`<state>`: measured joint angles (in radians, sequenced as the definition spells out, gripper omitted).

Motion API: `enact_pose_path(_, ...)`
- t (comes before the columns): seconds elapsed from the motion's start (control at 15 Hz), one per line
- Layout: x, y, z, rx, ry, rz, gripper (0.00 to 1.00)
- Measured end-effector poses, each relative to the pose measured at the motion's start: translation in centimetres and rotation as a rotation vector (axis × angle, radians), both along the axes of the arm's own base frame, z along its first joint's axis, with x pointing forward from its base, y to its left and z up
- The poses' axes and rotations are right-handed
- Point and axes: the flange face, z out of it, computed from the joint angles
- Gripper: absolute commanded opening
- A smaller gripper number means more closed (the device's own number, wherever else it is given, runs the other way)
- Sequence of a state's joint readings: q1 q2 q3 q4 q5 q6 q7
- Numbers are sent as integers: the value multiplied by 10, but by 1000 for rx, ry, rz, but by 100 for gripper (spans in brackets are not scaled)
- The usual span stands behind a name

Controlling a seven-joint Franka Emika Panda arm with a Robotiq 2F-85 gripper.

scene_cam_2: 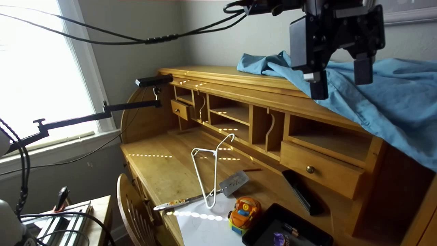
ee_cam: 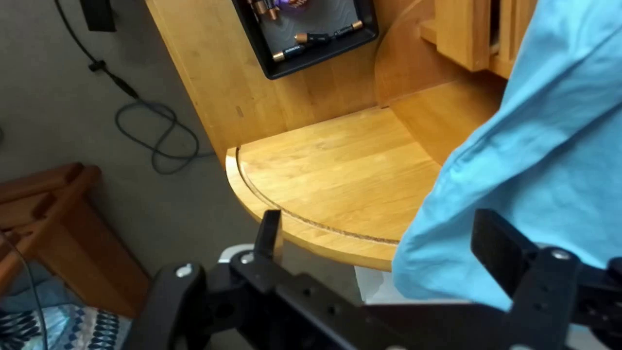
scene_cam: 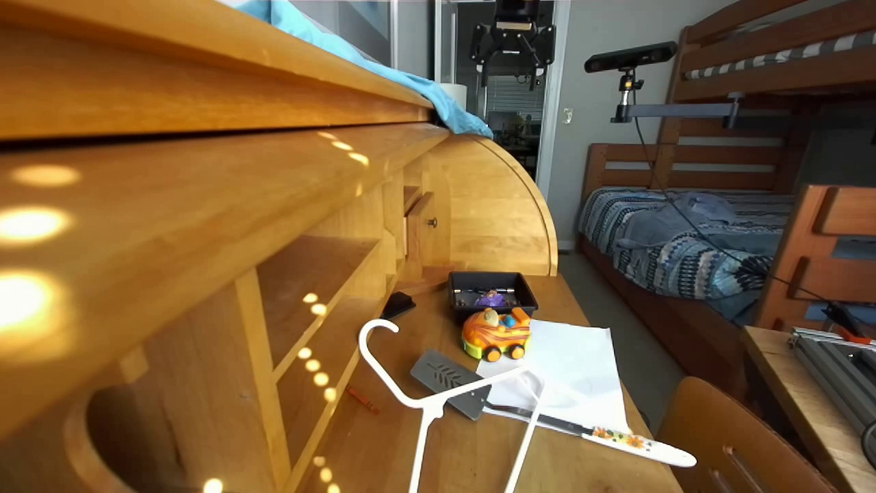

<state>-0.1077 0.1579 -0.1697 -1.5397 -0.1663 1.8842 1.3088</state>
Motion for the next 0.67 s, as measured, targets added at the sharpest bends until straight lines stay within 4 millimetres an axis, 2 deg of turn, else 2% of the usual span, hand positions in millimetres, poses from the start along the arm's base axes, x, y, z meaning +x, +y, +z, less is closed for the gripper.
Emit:
enact_pose_path(0.2,-10,-20,8,-37,-110,-23,100)
enact_pose_path(0.4,-14,-22,14,-90,-204,-27,100)
enact_pose_path(0.67,-20,-19,-2,-151,-290,-47,100)
